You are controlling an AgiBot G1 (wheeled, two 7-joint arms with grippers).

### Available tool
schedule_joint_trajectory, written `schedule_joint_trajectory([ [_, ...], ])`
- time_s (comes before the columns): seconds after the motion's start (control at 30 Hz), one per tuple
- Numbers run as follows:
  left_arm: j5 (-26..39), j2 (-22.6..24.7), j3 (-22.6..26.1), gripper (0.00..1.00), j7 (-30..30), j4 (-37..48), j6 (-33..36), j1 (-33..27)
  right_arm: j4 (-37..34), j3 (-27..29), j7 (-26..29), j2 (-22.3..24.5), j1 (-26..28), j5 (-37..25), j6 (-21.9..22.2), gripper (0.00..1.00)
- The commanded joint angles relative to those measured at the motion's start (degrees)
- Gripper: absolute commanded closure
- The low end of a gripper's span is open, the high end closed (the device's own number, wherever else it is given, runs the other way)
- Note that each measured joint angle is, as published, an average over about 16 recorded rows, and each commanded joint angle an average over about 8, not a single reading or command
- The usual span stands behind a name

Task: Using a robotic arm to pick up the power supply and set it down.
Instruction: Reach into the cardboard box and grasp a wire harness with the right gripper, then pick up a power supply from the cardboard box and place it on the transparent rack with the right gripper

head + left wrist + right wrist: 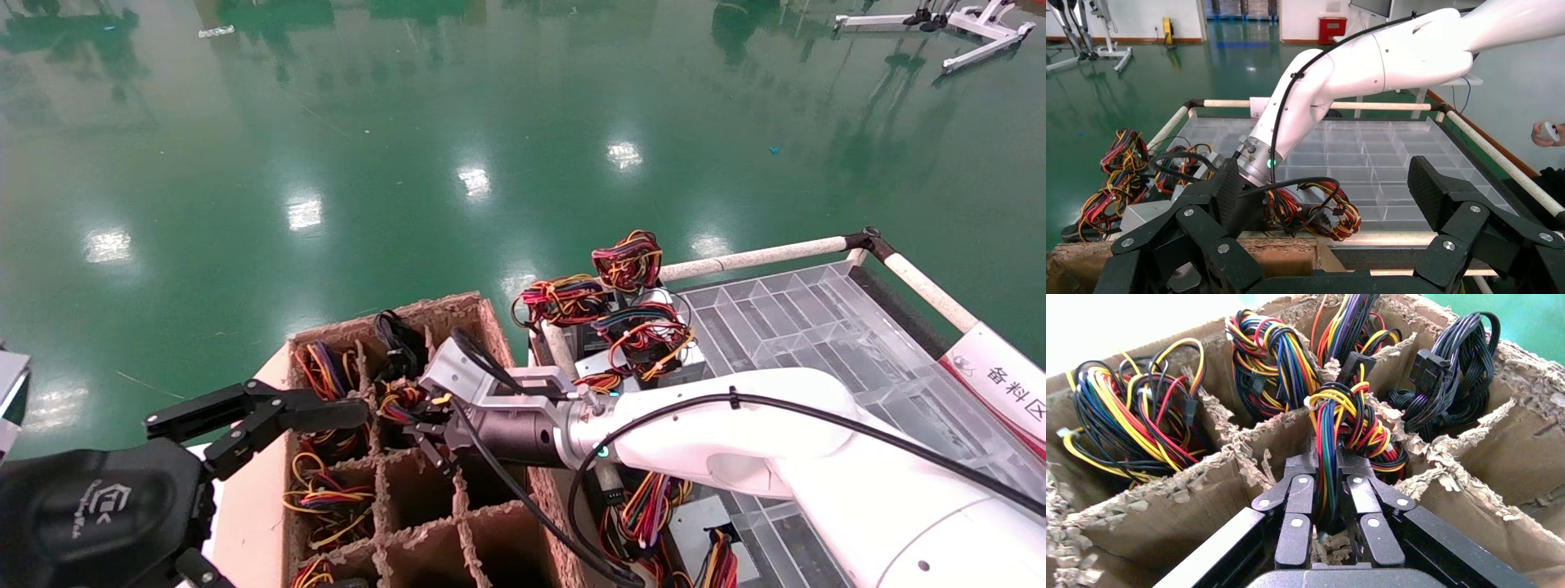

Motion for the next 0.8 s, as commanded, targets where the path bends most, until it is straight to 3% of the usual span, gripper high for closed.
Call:
schedule_joint_trajectory([
  [0.03,0.00,0.00,0.00,0.00,0.00,0.00,0.00,0.00,-0.23,-0.38,-0.01,0.04,0.06,0.99,-0.22,1.00],
  [0.43,0.00,0.00,0.00,0.00,0.00,0.00,0.00,0.00,-2.42,2.50,-0.34,2.44,3.09,9.21,-7.14,1.00],
  [0.8,0.00,0.00,0.01,0.00,0.00,0.00,0.00,0.00,3.54,8.95,2.93,11.47,7.79,18.30,-15.32,1.00],
])
